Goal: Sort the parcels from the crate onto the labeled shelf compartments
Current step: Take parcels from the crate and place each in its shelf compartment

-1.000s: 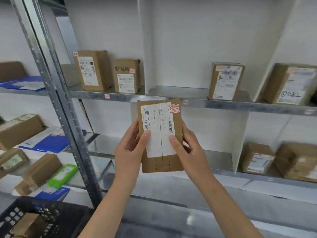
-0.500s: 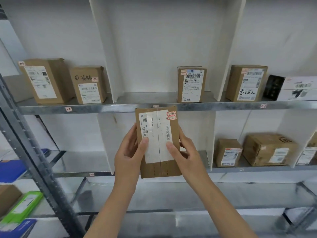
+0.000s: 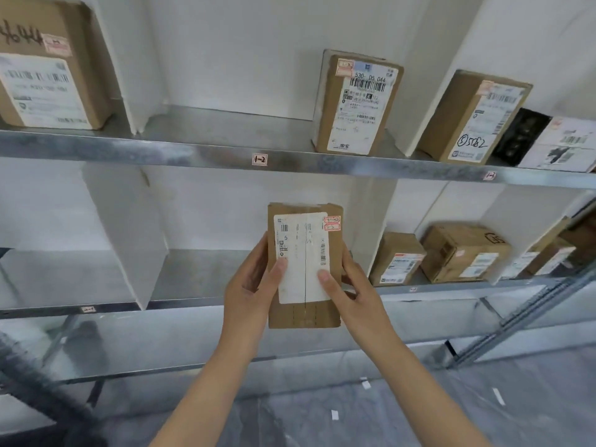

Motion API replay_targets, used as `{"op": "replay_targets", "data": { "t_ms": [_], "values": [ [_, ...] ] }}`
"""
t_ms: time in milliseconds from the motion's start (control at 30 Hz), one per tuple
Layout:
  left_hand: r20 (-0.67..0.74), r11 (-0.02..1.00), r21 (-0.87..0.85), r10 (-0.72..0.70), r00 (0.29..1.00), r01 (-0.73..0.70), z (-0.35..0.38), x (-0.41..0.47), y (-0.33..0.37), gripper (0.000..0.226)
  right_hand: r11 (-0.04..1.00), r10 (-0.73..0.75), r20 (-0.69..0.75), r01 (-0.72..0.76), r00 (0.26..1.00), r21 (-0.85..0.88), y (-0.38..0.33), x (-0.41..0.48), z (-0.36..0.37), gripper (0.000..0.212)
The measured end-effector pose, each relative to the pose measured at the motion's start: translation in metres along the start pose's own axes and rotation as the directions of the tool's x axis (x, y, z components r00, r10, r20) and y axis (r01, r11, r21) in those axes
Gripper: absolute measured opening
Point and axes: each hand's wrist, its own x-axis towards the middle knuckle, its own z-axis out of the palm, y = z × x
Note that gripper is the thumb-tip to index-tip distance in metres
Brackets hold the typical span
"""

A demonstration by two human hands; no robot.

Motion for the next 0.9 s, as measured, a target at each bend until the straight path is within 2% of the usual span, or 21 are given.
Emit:
{"op": "replay_targets", "data": {
  "t_ms": [167,333,567,900],
  "values": [
    [0.038,0.998,0.065,-0.030,0.999,0.028,0.004,0.025,-0.019,0.049,0.993,0.080,-0.024,-0.078,0.997,0.087,0.021,0.019,0.002,0.060],
    [0.074,0.996,0.088,-0.040,0.996,0.033,0.020,0.049,-0.033,0.048,0.992,0.108,-0.020,-0.106,0.994,0.068,0.038,0.046,-0.007,0.053],
    [0.006,0.990,0.125,-0.069,0.998,0.068,0.047,0.080,-0.070,0.053,0.996,0.089,0.067,-0.090,0.994,0.008,0.079,0.095,-0.026,0.067],
    [-0.040,0.956,0.272,-0.107,0.994,0.113,0.075,0.112,-0.119,0.050,0.992,0.088,0.175,-0.103,0.981,0.079,0.158,0.151,-0.029,0.071]
  ]
}}
